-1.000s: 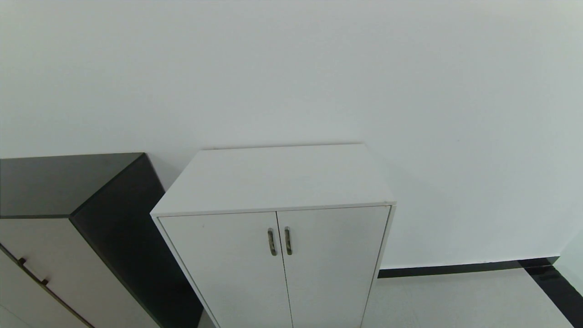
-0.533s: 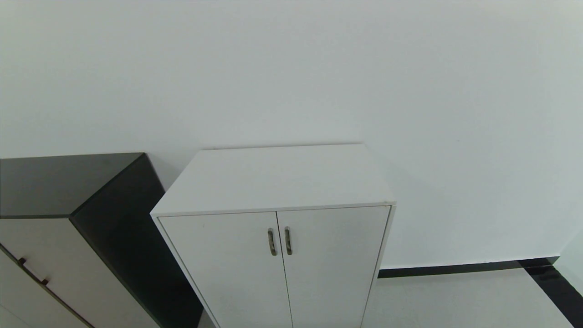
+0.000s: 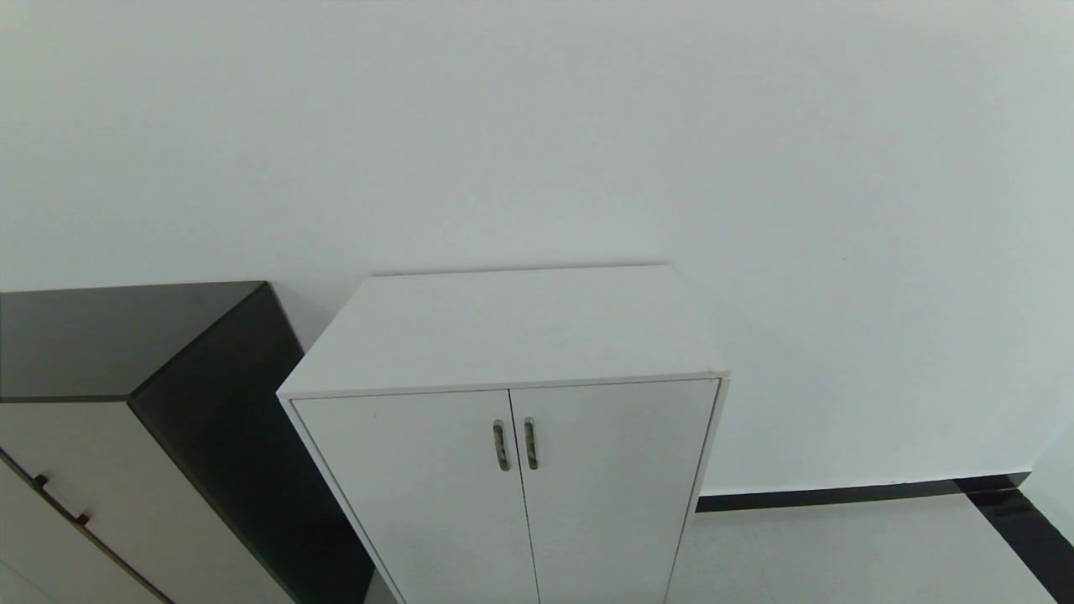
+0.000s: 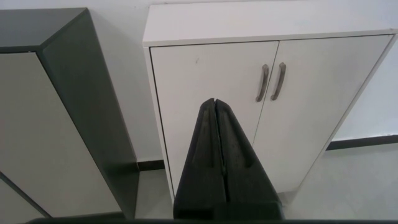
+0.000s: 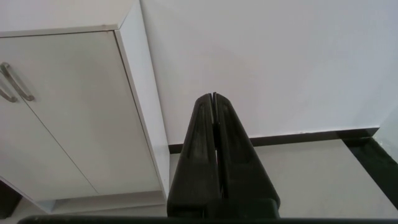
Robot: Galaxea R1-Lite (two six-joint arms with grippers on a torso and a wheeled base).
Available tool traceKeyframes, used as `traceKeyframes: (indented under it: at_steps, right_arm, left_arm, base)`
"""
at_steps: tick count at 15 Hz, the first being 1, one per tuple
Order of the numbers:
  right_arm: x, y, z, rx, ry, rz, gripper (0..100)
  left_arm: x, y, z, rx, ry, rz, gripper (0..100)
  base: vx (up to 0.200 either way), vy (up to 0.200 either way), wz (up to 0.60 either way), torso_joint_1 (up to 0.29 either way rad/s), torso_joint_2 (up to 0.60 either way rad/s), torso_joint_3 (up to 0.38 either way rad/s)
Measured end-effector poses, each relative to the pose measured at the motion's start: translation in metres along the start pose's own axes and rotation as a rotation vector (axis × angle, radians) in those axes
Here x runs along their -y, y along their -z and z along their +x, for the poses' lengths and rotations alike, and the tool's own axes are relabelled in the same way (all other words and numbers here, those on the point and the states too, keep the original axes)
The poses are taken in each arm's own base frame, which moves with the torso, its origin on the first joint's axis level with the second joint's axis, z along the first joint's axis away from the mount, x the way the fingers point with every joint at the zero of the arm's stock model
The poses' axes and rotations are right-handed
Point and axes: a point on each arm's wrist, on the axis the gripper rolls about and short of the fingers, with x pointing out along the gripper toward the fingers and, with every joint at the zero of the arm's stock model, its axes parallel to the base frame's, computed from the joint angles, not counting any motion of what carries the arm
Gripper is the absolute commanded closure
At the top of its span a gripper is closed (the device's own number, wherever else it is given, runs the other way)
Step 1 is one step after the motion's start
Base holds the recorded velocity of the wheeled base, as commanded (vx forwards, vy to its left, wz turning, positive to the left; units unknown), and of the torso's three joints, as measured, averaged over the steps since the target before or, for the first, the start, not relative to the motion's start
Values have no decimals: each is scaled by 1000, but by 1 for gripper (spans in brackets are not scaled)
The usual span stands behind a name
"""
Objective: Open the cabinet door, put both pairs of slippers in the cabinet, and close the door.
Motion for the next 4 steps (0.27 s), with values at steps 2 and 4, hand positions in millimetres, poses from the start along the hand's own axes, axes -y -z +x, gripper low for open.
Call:
traceKeyframes:
  at_steps: [2,4]
  right_arm:
    - [0,0,0,0,0,-1,100]
    - [0,0,0,0,0,-3,100]
  left_arm:
    - [0,0,0,0,-1,0,100]
    - [0,0,0,0,-1,0,100]
  base:
    - [0,0,0,0,0,0]
    - [0,0,0,0,0,0]
